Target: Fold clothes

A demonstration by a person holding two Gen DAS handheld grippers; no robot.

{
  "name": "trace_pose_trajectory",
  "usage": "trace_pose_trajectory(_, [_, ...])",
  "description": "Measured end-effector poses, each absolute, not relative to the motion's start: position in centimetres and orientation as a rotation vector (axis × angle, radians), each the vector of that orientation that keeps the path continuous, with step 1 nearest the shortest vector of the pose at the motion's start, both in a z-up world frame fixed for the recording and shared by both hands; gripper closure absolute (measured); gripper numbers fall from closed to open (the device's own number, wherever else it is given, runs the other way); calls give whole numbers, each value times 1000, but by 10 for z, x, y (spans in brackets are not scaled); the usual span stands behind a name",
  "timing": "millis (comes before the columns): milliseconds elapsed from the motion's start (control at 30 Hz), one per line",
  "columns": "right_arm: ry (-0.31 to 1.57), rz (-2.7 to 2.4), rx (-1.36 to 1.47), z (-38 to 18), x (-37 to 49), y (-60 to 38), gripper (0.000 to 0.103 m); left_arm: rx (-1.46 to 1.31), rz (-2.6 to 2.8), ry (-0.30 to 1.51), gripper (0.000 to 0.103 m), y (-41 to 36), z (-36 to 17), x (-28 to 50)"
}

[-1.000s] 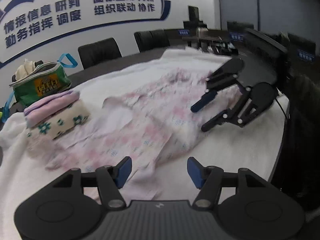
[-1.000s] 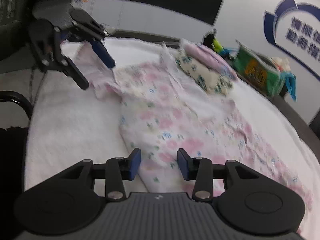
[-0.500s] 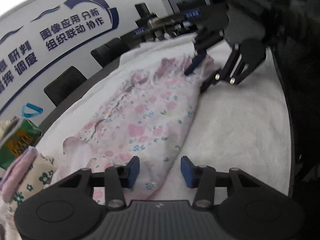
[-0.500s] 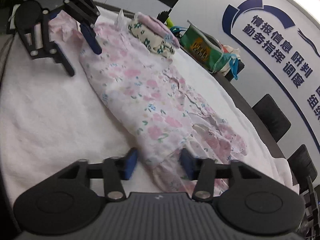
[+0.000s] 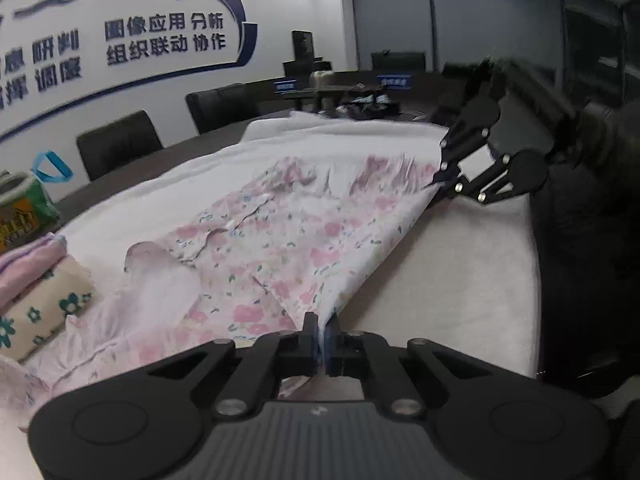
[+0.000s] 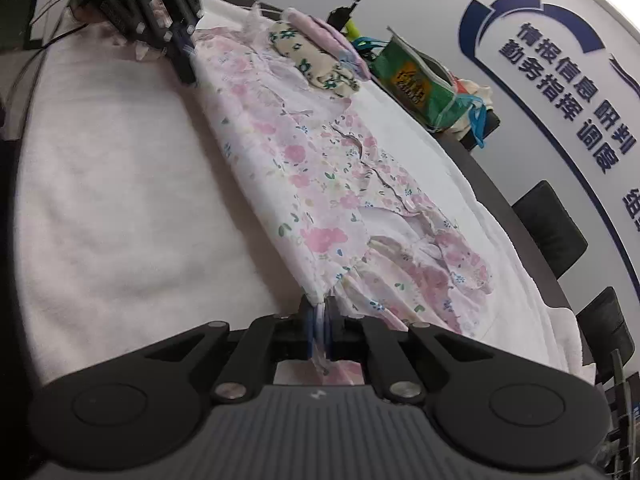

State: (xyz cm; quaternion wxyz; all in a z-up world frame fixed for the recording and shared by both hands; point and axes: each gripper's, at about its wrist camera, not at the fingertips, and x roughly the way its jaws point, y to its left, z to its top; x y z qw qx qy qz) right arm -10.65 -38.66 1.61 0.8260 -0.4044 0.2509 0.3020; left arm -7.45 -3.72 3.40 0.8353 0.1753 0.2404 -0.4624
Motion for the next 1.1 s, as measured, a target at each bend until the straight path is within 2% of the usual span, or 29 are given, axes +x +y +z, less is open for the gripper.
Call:
trace_pose_trajectory(200, [684, 717, -933, 36, -144, -391, 100, 316, -1067, 569, 101, -42, 34, -120])
trace_pose_trajectory(300, [768, 757, -927, 47, -157, -396, 96, 289, -1066, 644, 88, -40, 26, -125])
trace_pose_trajectory(367, [809, 798, -871, 58, -160, -404, 95, 239, -1084, 629, 83, -28, 37, -128])
trace_pose_trajectory(433, [742, 888, -722, 80, -163, -413, 94, 159, -1077, 579, 73, -18, 58, -126])
trace_pose_trajectory(467, [691, 907, -661, 89, -163, -416, 94, 151, -1052, 575, 71, -24, 59, -121])
trace_pose_trajectory(533, [572, 860, -603, 95, -154, -409, 94, 153, -996, 583, 70, -41, 55, -109])
trace_pose_trajectory(767, [585, 772, -503, 25, -88, -374, 95, 226, -774, 655, 78, -84, 24, -73])
trace_pose_trajectory(800, [594, 753, -500, 15, -82, -374, 92, 223, -751, 669, 78, -80, 20, -70])
trace_pose_trajectory(867, [616, 728, -469, 16, -79, -375, 76, 168, -748, 669, 74, -67, 21, -70])
trace_pose_trajectory(900, [619, 723, -454, 21, -79, -377, 72, 138, -753, 659, 66, -60, 24, -71])
trace_pose_trajectory(933, [599, 740, -445, 25, -82, -379, 59, 126, -745, 645, 56, -56, 26, -70])
trace_pose_trajectory(967, [577, 761, -437, 29, -85, -381, 50, 119, -732, 631, 51, -53, 28, -70])
trace_pose_trajectory(1000, [555, 776, -439, 33, -86, -382, 48, 116, -728, 617, 46, -51, 29, -68])
trace_pose_trajectory(1100, [549, 789, -473, 38, -77, -378, 48, 108, -738, 631, 45, -57, 26, -61])
